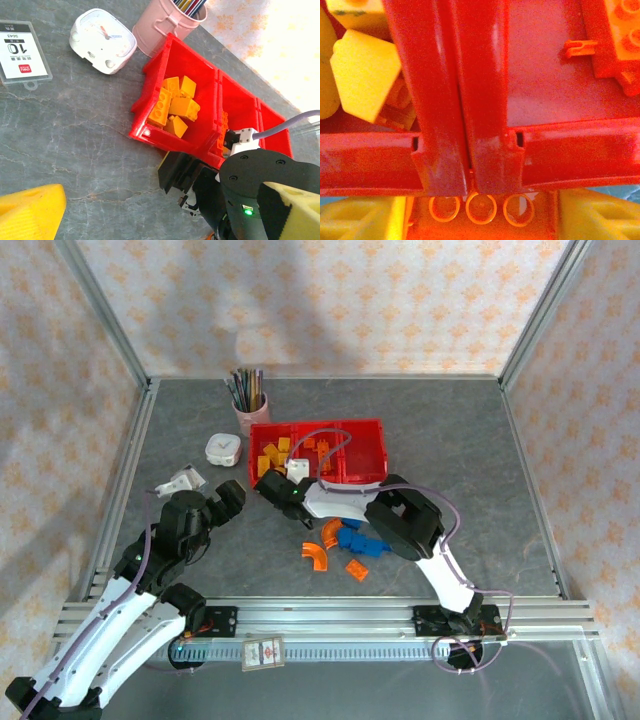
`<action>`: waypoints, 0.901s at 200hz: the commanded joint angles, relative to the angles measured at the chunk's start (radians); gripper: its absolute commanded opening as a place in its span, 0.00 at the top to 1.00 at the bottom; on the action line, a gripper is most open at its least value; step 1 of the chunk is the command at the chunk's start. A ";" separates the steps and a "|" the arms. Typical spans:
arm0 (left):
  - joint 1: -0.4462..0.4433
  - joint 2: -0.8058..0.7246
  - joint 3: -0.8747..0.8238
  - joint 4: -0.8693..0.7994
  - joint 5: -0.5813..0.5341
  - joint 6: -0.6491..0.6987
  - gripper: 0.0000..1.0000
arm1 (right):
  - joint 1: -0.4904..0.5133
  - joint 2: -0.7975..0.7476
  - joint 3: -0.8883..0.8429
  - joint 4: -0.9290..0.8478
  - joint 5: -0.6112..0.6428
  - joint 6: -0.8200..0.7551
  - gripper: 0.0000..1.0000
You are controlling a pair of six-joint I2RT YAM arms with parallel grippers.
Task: Sort the legos into containers by color
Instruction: Pick up the lego from the center of the table.
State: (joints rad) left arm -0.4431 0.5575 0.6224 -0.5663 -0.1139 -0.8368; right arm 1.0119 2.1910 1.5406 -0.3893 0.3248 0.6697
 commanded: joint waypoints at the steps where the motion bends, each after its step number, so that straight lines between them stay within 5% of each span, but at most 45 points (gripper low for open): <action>1: 0.006 -0.010 0.033 -0.026 -0.029 0.001 0.00 | -0.004 0.009 0.008 0.010 0.023 -0.004 0.34; 100: 0.007 0.005 0.044 -0.005 0.021 -0.001 0.01 | 0.033 -0.285 -0.197 0.027 -0.038 -0.027 0.41; 180: 0.006 0.152 0.052 0.135 0.104 0.031 0.00 | -0.160 -0.259 -0.058 0.003 -0.049 -0.234 0.41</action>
State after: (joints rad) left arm -0.4431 0.6674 0.6407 -0.5102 -0.0479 -0.8349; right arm 0.9092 1.8702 1.3979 -0.3679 0.2649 0.5304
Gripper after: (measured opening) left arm 0.994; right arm 0.591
